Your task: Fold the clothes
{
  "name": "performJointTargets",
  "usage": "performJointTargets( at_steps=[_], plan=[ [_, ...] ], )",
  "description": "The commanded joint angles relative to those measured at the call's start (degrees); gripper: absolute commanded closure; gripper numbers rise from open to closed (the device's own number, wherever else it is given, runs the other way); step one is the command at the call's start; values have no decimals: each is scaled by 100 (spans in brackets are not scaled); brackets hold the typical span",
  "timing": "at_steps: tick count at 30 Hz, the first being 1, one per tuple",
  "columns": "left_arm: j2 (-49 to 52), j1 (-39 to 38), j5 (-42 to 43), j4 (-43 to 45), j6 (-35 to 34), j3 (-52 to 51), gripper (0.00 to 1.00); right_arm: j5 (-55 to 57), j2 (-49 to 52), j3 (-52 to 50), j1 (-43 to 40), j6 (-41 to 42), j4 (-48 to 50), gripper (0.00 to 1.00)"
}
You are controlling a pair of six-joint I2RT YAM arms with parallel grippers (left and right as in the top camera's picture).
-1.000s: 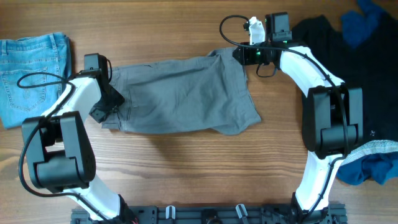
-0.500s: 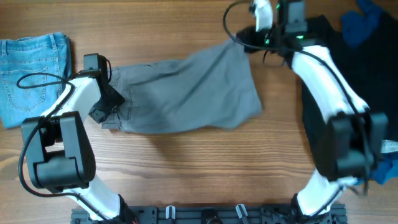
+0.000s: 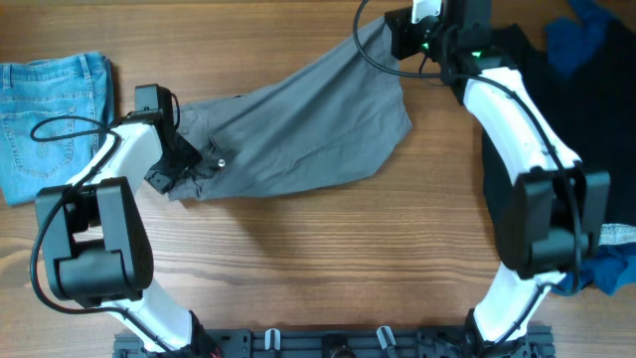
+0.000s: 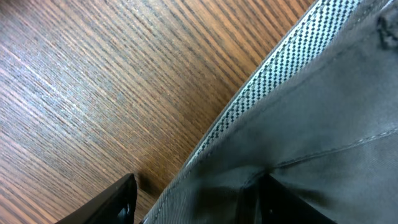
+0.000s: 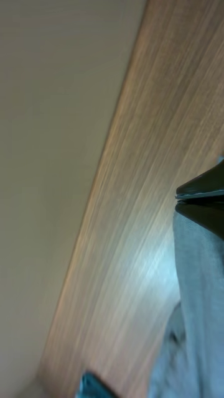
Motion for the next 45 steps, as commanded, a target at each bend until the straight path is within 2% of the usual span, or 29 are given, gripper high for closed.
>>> performJointTargets(
  at_steps=[1,3,4,6,8,11,14,16,17,20,23,30,33,36,41,45],
  plan=[
    [398,39,-48,-57,-529,-199,37,310,420,52,-59,48,337,96],
    [398,39,39,-31,-767,-199,36,339,605,52,-61,94,448,96],
    [398,39,175,37,-767,-199,36,463,693,52,-61,223,446,87],
    [396,39,238,87,-767,-199,35,546,785,52,-72,422,291,40],
    [343,55,238,142,-758,-199,32,566,785,52,-92,428,42,35],
    [37,153,240,162,-756,-199,29,564,713,52,-195,538,-675,35],
    [-619,302,238,184,-717,-199,23,562,699,48,-267,841,-1930,41],
    [-1150,466,243,179,-719,-199,14,562,699,20,-264,833,-2708,51],
    [-1298,498,240,184,-719,-199,10,562,699,20,-264,833,-2907,53],
    [-1412,503,348,181,-654,-201,1,214,699,20,-264,739,-3480,51],
    [-1213,498,798,273,-315,-201,1,208,699,15,-260,741,-3987,48],
    [-483,496,1248,404,-214,-201,0,284,702,-603,-260,802,-3471,44],
    [-212,487,1436,570,-68,-201,0,225,702,-859,-260,1093,-3045,33],
    [-52,487,1436,586,-68,-201,0,-125,702,-1060,-260,1075,-2516,30],
    [116,485,1440,590,-70,-201,0,-999,702,-1102,-205,1071,-2000,29],
    [120,485,1438,588,-70,-201,0,-1003,767,-1104,-57,1075,-2009,30]
  ],
)
